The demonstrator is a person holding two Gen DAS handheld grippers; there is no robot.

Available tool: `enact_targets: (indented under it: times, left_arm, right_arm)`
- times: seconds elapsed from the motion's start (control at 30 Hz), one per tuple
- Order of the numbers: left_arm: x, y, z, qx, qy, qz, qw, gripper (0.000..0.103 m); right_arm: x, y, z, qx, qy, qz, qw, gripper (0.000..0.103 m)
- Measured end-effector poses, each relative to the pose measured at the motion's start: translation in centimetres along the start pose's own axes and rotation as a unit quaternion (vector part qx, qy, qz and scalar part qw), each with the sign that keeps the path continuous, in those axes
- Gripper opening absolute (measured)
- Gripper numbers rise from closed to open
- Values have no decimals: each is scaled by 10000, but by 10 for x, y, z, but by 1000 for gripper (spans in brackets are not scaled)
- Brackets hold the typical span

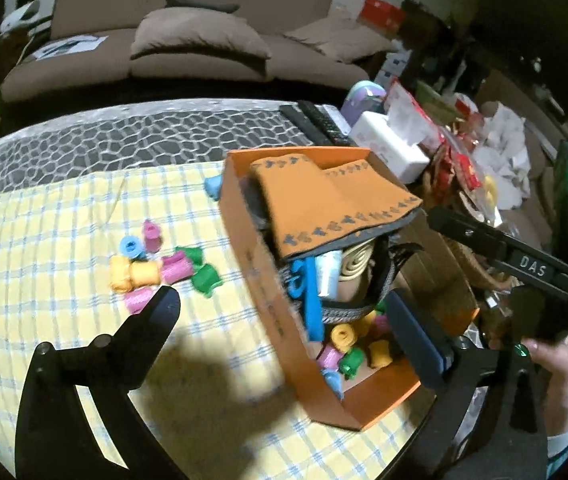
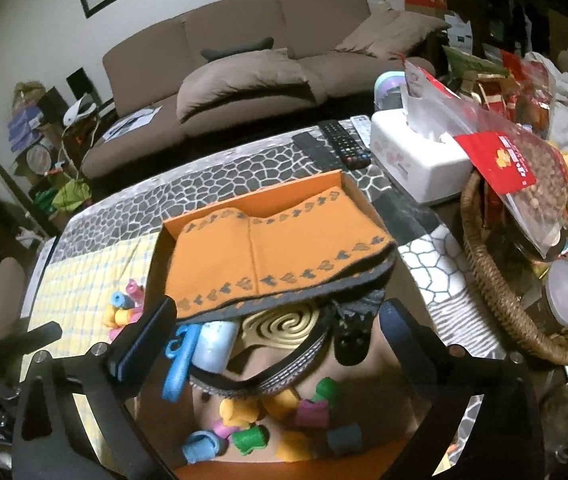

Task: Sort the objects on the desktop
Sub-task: 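Carry the orange socks over the orange box and release them inside, then move the left tool back to the hair rollers and grasp the pink roller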

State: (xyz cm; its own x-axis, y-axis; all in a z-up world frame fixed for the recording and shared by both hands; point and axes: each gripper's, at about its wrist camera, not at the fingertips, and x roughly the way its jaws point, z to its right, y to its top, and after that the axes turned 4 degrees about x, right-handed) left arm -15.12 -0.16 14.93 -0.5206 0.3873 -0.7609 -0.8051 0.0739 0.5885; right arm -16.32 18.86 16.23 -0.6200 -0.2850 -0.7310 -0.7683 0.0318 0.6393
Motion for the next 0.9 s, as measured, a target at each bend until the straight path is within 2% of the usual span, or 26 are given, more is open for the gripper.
enact_targets:
  times: [0.4, 0.5, 0.63, 0.8, 0.9]
  left_arm:
    - [-14, -48, -79, -580, 580, -38, 9966, 103]
    - [-8, -64, -101, -732, 810, -136, 9939, 103]
    - [0, -76, -123, -899, 926, -174, 9915, 103]
    - [9, -76, -139, -983, 944, -115, 9906, 103]
    - [14, -72, -148, -961, 1004, -94, 9902, 103]
  right_arm:
    - [-1, -13, -67, -667, 154, -162, 9975, 103]
    - [2, -16, -86, -735, 317, -201, 9966, 102]
    - [7, -18, -114, -814, 620, -240, 9945, 103]
    - [19, -22, -147, -807, 1085, -341, 9902, 102]
    - [31, -25, -164, -798, 1225, -420, 9884, 103]
